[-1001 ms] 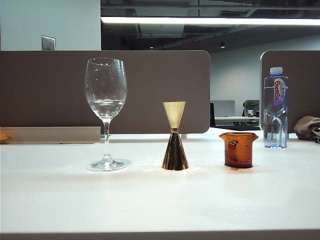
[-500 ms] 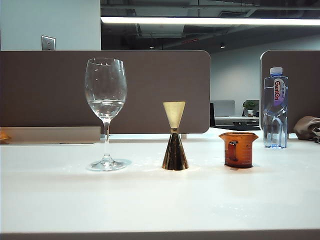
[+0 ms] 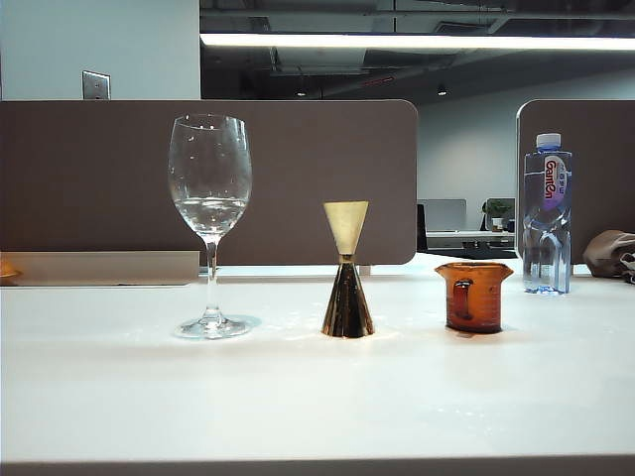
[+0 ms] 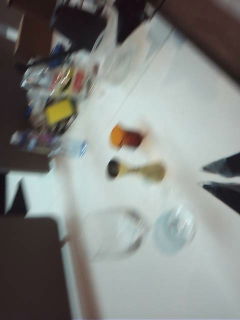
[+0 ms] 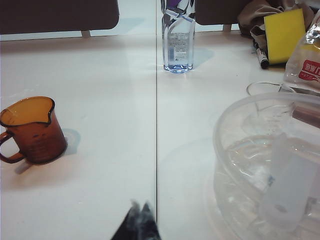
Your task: Pick up the small amber measuring cup and pour the water in it into the jigger, then pick up the jigger and pour the water in it into the wine glass.
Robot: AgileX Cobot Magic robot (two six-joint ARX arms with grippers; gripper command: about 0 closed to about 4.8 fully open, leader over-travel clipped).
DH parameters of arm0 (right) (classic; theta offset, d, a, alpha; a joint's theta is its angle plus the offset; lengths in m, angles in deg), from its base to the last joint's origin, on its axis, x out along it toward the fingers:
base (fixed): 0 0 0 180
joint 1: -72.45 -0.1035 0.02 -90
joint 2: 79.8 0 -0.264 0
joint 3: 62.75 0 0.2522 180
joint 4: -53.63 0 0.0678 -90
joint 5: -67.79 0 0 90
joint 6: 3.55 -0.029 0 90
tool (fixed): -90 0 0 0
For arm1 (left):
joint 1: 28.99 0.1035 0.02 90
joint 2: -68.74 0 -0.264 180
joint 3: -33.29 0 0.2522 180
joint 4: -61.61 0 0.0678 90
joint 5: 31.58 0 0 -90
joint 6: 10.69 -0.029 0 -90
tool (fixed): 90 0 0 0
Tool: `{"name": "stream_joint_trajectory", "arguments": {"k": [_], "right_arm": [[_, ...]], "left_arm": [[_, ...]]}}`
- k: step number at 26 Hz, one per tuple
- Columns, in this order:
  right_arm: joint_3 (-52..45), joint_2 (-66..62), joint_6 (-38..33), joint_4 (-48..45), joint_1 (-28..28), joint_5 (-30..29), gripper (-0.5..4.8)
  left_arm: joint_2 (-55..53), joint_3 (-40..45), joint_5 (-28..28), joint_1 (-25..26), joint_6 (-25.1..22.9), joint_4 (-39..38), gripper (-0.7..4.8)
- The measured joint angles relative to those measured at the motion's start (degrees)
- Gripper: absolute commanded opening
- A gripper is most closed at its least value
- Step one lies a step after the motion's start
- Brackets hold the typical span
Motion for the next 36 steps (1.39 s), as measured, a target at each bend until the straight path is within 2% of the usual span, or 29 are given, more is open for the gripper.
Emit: {"name": "stream_joint_trajectory", "arguments": {"k": [3,5,9,14,21,25,27,32,36], "right_arm": [[0.0,0.0,0.0,0.0,0.0,0.0,0.02],[0.0,0.0,0.0,0.0,0.0,0.0,0.02],[0.0,0.0,0.0,0.0,0.0,0.0,0.02],[0.0,0.0,0.0,0.0,0.0,0.0,0.02],[0.0,0.0,0.0,0.0,0.0,0.0,0.02],[0.0,0.0,0.0,0.0,0.0,0.0,0.02],[0.0,0.0,0.0,0.0,0.0,0.0,0.02],[0.0,0.0,0.0,0.0,0.0,0.0,0.02],[0.0,0.0,0.0,0.0,0.0,0.0,0.02]], "left_arm": [[2.2,0.6,-3.8,3.3,-5.4,3.9,0.26],[3.7,3.3,-4.9,6.3,-9.3,9.9,0.26],[3.8,8.7,-5.0,12.0,-12.4,21.8,0.26],[3.9,16.9,-5.1,17.2,-12.7,35.7,0.26],[4.1,29.2,-5.5,21.1,-12.7,46.9,0.26],[5.8,35.1,-9.2,22.3,-12.0,49.0,0.26],[9.9,39.5,-12.1,22.7,-10.6,52.0,0.26],[9.8,42.2,-13.0,23.7,-9.1,52.7,0.26],[9.7,44.0,-12.9,27.1,-7.3,52.2,0.26]]}}
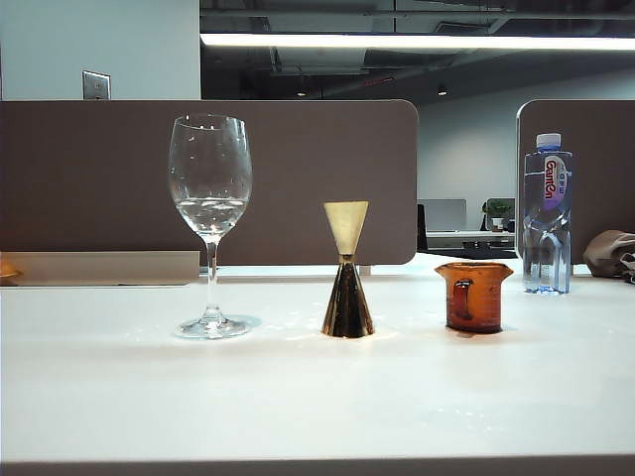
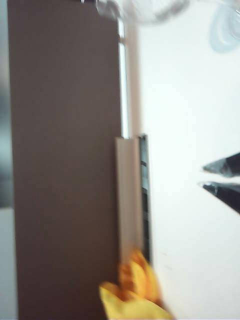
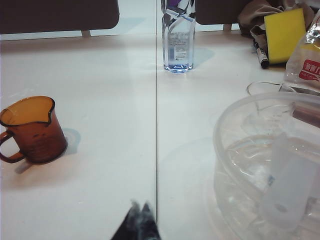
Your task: Pick up the small amber measuring cup and pour the water in it into the jigger, then pick up the jigger and pour the water in it into the wine glass.
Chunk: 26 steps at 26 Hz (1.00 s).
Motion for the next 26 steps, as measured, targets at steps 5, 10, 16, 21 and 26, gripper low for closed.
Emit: {"name": "stream_joint_trajectory", "arguments": {"k": [5,10,16,21,26], "right_arm": [[0.0,0.0,0.0,0.0,0.0,0.0,0.02],[0.0,0.0,0.0,0.0,0.0,0.0,0.02],[0.0,0.0,0.0,0.0,0.0,0.0,0.02],[0.0,0.0,0.0,0.0,0.0,0.0,0.02],[0.0,0.0,0.0,0.0,0.0,0.0,0.02]], "left_arm": [[0.0,0.0,0.0,3.5,1.0,-6.6,0.26],[0.0,0.0,0.0,4.3,1.0,-15.0,0.26],[0.0,-0.1,0.0,4.3,1.1,-19.2,0.26],[0.0,-0.1,0.0,4.3,1.9,-19.2,0.26],[0.0,-0.1,0.0,4.3,2.1,-19.2,0.26]]}}
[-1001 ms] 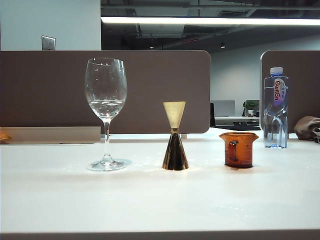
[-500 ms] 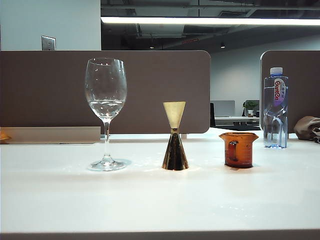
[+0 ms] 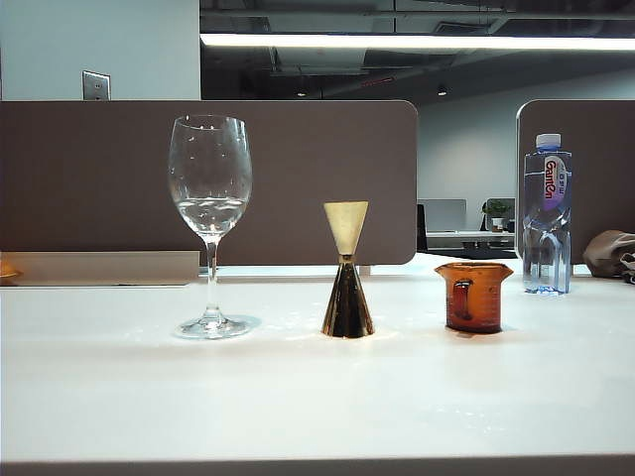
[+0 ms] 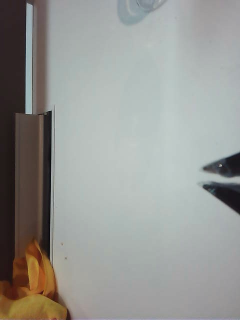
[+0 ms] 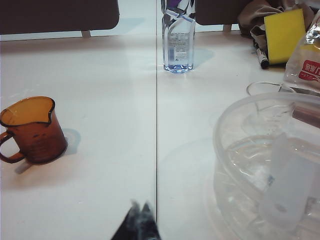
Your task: Pick up the small amber measuring cup and pour the water in it into the jigger, then pick up the jigger and pour the water in it into the wine glass.
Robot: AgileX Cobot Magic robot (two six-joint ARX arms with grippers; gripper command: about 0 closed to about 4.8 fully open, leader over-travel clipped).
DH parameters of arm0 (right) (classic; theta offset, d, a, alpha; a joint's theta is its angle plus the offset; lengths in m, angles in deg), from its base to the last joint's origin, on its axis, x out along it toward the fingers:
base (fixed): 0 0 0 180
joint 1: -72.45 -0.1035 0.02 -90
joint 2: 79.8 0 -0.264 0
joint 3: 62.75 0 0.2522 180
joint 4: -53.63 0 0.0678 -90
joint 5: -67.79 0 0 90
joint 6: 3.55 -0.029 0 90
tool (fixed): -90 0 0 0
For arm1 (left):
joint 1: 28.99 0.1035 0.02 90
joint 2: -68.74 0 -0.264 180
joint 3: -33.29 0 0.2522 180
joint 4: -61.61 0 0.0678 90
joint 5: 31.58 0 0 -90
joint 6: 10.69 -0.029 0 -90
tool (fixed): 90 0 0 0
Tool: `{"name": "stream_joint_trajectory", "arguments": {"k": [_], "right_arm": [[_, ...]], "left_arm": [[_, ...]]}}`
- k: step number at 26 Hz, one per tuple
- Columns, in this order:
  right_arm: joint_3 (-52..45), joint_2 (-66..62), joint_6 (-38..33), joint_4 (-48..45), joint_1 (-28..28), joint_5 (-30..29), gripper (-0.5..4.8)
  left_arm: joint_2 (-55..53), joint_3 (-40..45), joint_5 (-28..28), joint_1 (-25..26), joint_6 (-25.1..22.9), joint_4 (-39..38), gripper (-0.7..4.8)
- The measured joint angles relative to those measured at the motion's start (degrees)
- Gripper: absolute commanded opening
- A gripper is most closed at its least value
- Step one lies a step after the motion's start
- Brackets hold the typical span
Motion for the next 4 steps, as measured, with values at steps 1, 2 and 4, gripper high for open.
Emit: {"name": "stream_joint_trajectory", "arguments": {"k": [1,2,4], "right_arm": [[0.0,0.0,0.0,0.0,0.0,0.0,0.02],[0.0,0.0,0.0,0.0,0.0,0.0,0.02],[0.0,0.0,0.0,0.0,0.0,0.0,0.02]], "left_arm": [[0.0,0.0,0.0,0.0,0.0,0.0,0.26],[0.0,0.0,0.0,0.0,0.0,0.0,0.26],[0.0,0.0,0.0,0.0,0.0,0.0,0.26]]}}
